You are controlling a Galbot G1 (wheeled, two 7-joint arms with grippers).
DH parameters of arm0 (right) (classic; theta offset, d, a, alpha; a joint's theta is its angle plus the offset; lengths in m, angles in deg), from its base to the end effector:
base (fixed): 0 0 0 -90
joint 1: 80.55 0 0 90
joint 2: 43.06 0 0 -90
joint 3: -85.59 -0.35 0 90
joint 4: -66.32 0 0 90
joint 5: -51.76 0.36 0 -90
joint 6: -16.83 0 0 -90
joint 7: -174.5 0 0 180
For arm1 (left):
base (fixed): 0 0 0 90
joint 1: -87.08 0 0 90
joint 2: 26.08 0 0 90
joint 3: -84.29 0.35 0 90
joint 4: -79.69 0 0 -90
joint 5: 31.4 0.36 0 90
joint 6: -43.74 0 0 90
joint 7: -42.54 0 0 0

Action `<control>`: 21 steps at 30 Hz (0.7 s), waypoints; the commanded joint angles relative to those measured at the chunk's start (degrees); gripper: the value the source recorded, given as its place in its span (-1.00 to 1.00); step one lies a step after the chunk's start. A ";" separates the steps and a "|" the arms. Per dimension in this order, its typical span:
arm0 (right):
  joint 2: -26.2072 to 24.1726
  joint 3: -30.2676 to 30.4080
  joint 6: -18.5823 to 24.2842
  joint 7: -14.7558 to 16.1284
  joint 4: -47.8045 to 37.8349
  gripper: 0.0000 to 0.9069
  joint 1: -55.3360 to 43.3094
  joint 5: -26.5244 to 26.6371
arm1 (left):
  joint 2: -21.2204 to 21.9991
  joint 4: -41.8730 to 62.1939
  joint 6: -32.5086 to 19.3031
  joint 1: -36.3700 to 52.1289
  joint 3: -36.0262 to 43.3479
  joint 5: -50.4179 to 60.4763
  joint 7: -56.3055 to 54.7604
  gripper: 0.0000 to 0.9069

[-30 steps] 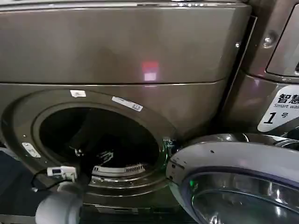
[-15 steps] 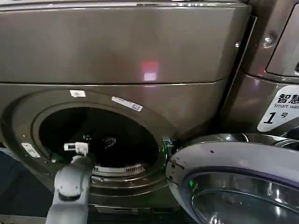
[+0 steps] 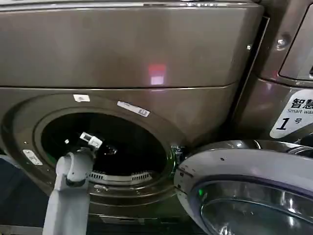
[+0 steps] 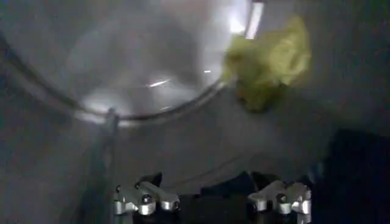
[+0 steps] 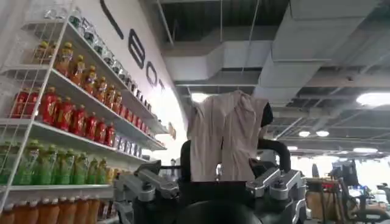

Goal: Grasp the clothes from the dryer.

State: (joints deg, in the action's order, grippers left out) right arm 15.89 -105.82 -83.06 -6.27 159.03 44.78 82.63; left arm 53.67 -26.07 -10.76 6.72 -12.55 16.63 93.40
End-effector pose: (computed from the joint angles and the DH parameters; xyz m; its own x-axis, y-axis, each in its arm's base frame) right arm -0.1179 -0.4737 -0.0433 -0.1423 0.9009 -0.4101 0.9898 0.1272 -0.0642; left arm 0.3795 0.0855 -0.1798 -0.8436 0.0405 0.5355 0.3820 0.7462 0.5453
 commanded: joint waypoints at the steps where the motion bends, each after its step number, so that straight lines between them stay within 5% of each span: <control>1: -0.17 -0.23 -0.02 0.00 -0.11 1.00 0.06 0.08 | -1.74 2.91 -53.12 4.61 -0.20 17.52 26.40 1.00; 5: -0.11 -0.83 0.09 0.00 -0.40 1.00 0.62 0.19 | -2.74 4.56 -57.34 6.66 1.03 20.64 26.44 1.00; 21: 0.61 -1.38 0.36 0.19 -0.46 1.00 1.01 0.02 | -1.65 13.15 -57.96 11.72 5.92 27.43 26.45 1.00</control>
State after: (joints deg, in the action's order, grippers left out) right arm 16.48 -107.09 -82.77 -6.06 158.46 45.74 82.71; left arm 52.03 -16.99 -62.97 16.16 -8.34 38.50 117.53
